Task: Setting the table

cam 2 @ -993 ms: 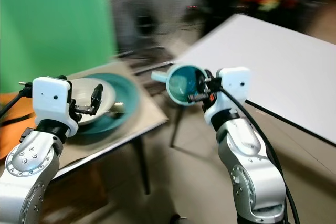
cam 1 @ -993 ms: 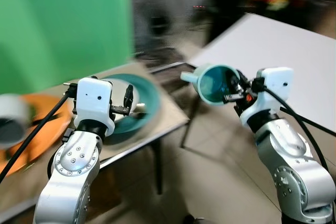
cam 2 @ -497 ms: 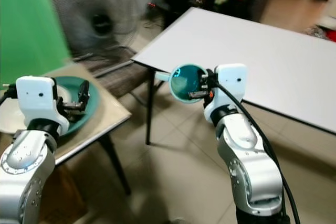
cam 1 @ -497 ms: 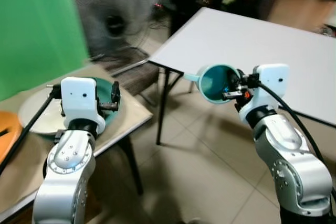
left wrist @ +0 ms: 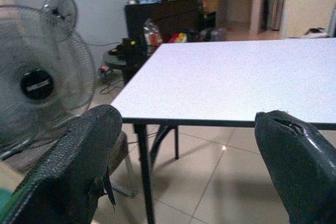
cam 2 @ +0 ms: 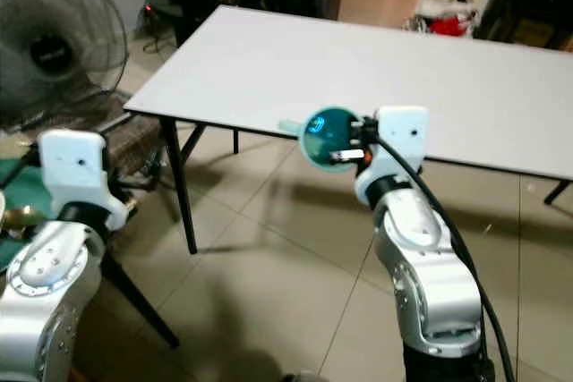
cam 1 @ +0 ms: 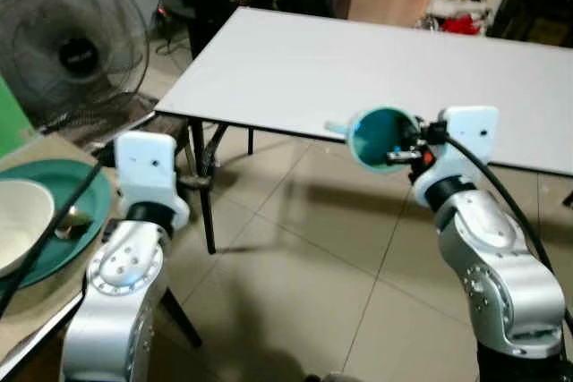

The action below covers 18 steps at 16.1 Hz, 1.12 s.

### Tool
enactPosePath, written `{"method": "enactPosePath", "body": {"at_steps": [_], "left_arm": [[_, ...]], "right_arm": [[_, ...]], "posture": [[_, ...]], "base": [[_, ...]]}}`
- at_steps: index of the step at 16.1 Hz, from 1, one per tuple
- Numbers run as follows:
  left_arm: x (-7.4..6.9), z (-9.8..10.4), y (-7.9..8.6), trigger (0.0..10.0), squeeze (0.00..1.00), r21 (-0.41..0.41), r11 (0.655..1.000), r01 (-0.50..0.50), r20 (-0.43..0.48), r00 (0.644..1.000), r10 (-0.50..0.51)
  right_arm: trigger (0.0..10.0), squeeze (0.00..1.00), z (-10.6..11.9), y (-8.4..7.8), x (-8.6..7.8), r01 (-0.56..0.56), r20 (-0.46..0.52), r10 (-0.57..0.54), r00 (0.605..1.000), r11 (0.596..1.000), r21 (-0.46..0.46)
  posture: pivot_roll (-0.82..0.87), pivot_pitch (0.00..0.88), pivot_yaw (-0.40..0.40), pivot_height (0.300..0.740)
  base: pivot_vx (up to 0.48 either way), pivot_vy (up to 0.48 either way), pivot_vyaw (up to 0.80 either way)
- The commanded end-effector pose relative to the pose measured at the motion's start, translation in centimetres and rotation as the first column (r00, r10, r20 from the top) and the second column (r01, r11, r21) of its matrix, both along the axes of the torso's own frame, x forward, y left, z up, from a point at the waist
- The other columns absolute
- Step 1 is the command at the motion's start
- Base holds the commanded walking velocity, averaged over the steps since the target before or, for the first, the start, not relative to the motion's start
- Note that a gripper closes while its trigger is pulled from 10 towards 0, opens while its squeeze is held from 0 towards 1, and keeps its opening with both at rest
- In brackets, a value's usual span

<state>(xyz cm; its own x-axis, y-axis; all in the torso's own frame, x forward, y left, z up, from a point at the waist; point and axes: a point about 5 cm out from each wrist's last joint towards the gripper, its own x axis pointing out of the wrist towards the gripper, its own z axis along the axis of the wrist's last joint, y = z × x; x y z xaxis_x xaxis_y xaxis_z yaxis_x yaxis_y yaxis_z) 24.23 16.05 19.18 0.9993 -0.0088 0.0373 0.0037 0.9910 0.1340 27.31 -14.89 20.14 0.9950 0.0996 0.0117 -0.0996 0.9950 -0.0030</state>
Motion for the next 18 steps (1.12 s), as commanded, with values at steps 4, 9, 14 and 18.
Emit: {"method": "enactPosePath", "body": {"at_steps": [4,9,14,18], "left_arm": [[0.2,0.5,-0.2,10.0,0.0,-0.002,0.999,0.032,0.016,0.999,-0.032],[0.1,0.4,0.0,10.0,0.0,-0.003,0.999,0.033,0.012,0.999,-0.033],[0.0,0.3,0.2,10.0,0.0,-0.006,1.0,0.02,0.012,1.0,-0.02],[0.1,0.3,0.2,10.0,0.0,-0.005,1.0,0.017,0.014,1.0,-0.017]], "right_arm": [[10.0,0.0,-0.3,0.5,-0.1,-0.051,-0.016,0.051,0.999,0.998,0.027],[10.0,0.0,-0.1,1.0,0.2,-0.086,-0.015,0.087,0.996,0.996,0.04],[10.0,0.0,0.1,1.3,0.6,-0.105,0.004,0.105,0.994,0.994,0.016],[10.0,0.0,0.1,1.4,0.8,-0.108,0.002,0.108,0.994,0.994,0.025]], "posture": [[-0.04,0.0,-0.01,0.74],[-0.04,0.0,-0.02,0.74],[-0.03,0.0,-0.035,0.74],[-0.03,0.0,-0.037,0.74]], "base": [[0.208,0.0,0.0],[0.288,0.0,-0.39],[0.297,0.0,0.0],[0.299,0.0,0.0]]}}
